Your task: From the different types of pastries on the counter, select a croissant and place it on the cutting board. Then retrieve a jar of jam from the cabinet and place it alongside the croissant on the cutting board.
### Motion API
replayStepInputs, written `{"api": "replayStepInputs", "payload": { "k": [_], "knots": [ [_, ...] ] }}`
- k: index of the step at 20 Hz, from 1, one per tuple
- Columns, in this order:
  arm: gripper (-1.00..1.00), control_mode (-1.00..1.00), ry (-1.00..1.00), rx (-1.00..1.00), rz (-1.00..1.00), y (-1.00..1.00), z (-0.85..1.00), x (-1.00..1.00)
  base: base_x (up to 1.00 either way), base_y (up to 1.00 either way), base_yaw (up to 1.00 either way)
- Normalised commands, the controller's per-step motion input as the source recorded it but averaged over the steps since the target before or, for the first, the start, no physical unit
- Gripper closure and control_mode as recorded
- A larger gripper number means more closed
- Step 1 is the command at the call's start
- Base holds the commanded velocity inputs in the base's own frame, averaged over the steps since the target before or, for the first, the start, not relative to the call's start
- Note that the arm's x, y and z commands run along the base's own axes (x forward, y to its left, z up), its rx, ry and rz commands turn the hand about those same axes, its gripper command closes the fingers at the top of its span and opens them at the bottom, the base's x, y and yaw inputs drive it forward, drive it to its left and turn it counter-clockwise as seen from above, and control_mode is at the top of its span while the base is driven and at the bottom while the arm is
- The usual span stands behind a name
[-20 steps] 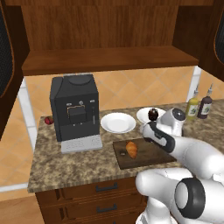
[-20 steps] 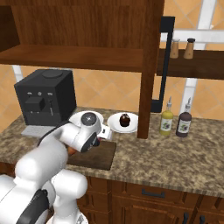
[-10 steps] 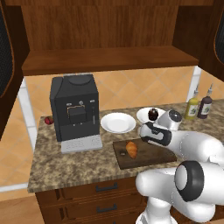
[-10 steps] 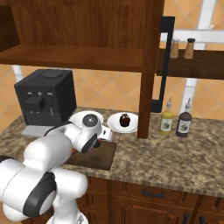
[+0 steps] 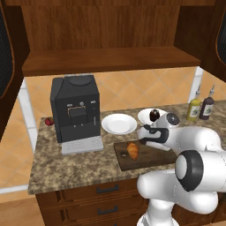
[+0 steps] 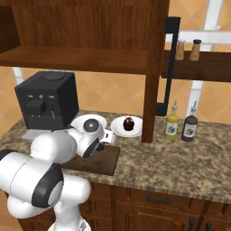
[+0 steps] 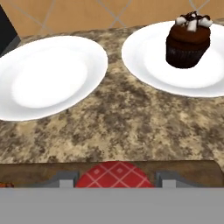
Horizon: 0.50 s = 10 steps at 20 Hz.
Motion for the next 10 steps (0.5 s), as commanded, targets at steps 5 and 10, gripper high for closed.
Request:
{"api": "replayStepInputs", "payload": {
  "k": [5,10],
  "knots": [
    [1.00,-1.00,-0.02,-0.01,0.00,0.00,-0.47,0.00,0.00,0.00,0.00],
    [1.00,-1.00,-0.01,0.00,0.00,0.00,-0.39,0.00,0.00,0.00,0.00]
  ]
}}
